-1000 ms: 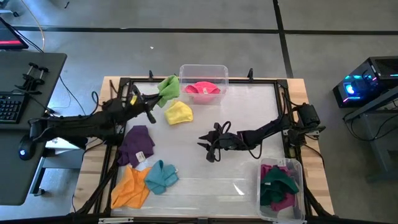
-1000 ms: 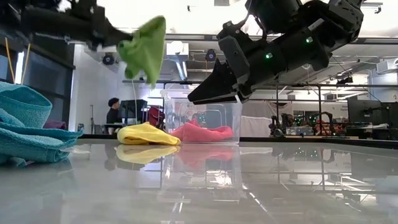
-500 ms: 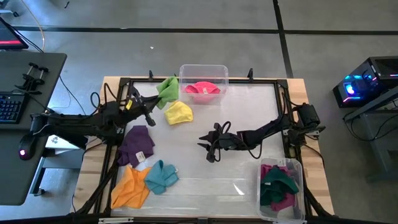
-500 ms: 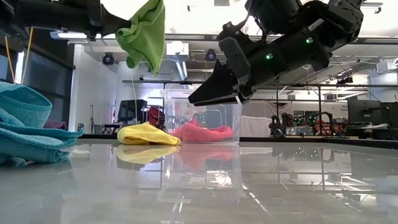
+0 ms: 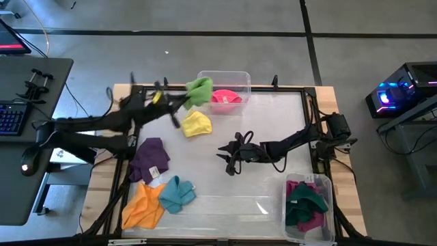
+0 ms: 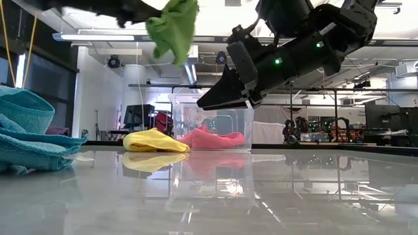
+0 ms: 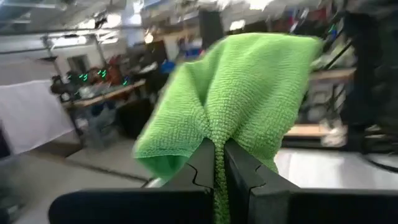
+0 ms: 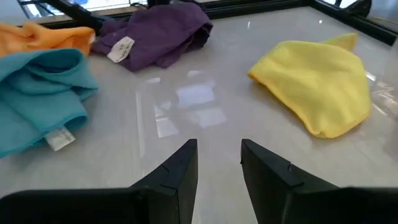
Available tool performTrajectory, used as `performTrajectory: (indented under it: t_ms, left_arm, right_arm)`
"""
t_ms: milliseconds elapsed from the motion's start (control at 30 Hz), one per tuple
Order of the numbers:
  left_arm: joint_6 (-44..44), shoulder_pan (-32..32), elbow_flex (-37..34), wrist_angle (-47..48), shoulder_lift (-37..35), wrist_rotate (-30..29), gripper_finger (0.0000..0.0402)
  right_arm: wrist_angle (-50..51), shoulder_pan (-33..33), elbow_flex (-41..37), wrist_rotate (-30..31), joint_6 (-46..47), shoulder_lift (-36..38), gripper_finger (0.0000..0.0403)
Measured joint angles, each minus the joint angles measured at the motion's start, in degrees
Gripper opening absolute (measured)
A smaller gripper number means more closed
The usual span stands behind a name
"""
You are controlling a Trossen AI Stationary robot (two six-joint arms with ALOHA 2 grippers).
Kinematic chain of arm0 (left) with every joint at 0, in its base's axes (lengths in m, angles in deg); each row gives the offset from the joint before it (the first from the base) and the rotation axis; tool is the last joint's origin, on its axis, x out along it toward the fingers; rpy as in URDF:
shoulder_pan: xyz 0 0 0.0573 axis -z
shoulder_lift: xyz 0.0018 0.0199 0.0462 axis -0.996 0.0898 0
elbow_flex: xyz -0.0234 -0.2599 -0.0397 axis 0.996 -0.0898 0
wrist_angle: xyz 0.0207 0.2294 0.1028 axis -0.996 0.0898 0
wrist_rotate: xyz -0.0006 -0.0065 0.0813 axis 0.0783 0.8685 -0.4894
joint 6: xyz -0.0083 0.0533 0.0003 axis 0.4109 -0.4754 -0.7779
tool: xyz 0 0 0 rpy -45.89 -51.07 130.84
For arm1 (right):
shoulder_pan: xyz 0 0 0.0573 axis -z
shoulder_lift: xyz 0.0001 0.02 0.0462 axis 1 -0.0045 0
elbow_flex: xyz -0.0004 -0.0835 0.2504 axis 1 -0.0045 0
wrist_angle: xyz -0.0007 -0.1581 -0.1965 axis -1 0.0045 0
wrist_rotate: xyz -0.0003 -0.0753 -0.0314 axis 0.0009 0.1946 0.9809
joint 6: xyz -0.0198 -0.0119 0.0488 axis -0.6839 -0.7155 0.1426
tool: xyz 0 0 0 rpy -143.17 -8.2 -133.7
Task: Sort towels by color in basket
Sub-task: Put the light green microfiber cloth into the top transparent bin
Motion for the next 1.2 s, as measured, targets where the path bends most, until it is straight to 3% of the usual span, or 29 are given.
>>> performTrajectory:
  t_ms: [100, 200, 333, 533, 833, 1200]
  left_arm:
    - [-0.8, -4.1, 9.7, 7.2, 8.5, 4.1, 0.0003]
    - [-1.3, -7.6, 19.8, 15.9, 17.6, 10.5, 0.0003]
    - [-4.3, -10.0, 31.3, 23.5, 28.9, 10.3, 0.0003]
    - [-8.1, -13.3, 44.2, 39.7, 42.4, 9.3, 0.0003]
    - [-12.3, -16.6, 48.3, 39.8, 52.1, 8.1, 0.0022]
    - [-11.6, -17.3, 48.3, 37.7, 50.3, 11.1, 0.0141]
  right_arm:
    - [6.8, -0.2, 0.0, 0.6, -1.3, 1.0, 0.0119]
    - [17.6, -1.4, 0.0, 5.1, 0.8, 3.9, 0.0119]
    - [26.8, -3.5, 0.0, 9.9, 4.0, 7.0, 0.0119]
    - [28.0, -6.3, 0.0, 10.5, 5.0, 7.6, 0.0119]
    - [27.3, -7.3, 0.0, 12.6, 6.5, 7.5, 0.0119]
    - [26.5, -7.2, 0.0, 12.6, 6.5, 7.5, 0.0119]
